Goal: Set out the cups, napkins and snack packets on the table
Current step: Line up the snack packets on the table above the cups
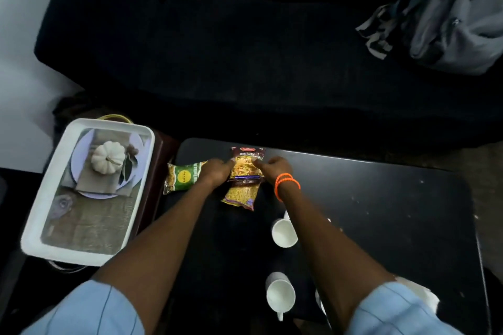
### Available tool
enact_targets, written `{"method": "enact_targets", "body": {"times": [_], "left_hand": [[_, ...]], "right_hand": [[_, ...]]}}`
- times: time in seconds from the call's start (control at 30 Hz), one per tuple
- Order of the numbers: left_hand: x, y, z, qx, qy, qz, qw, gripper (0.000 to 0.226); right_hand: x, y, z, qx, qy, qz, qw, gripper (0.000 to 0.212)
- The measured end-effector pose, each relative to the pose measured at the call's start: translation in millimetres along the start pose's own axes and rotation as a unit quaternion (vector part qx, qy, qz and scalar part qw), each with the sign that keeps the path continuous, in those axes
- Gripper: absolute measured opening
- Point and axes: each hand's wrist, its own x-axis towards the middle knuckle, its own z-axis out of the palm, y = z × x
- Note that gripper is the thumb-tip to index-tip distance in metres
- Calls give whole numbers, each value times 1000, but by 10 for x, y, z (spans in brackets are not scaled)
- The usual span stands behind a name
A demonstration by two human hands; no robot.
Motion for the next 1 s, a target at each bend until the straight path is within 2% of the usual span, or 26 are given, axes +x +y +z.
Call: {"method": "enact_targets", "body": {"times": [0.1,0.2,0.3,0.4,0.47,0.6,0.7,0.77,0.83,0.93,1.0], "left_hand": [[75,-63,88,-75,-58,14,995,45],[95,-7,169,-121,-10,53,991,44],[61,148,271,-160,27,91,982,43],[-54,408,520,-175,-25,121,977,39],[-131,592,816,-130,-64,152,978,34],[-205,813,1462,-35,-119,174,977,44],[-220,882,1752,58,-91,208,972,57],[-234,916,1846,76,-74,243,964,71],[-242,942,1911,92,-88,270,954,79],[-260,970,2007,127,-101,293,942,79],[-281,981,2058,137,-98,303,938,77]], "right_hand": [[108,-10,156,13,1,13,1000,49],[135,-35,147,80,4,14,997,43],[104,-6,-63,194,2,9,981,46],[43,194,-479,234,41,-5,971,50],[-4,427,-795,238,90,-8,967,51],[-42,917,-1246,189,176,25,966,51],[-51,1175,-1439,55,210,44,975,57],[-68,1252,-1511,26,229,32,973,60],[-89,1268,-1550,21,250,-12,968,53],[-114,1309,-1560,-51,222,-84,970,40],[-121,1363,-1561,-126,183,-103,969,41]]}}
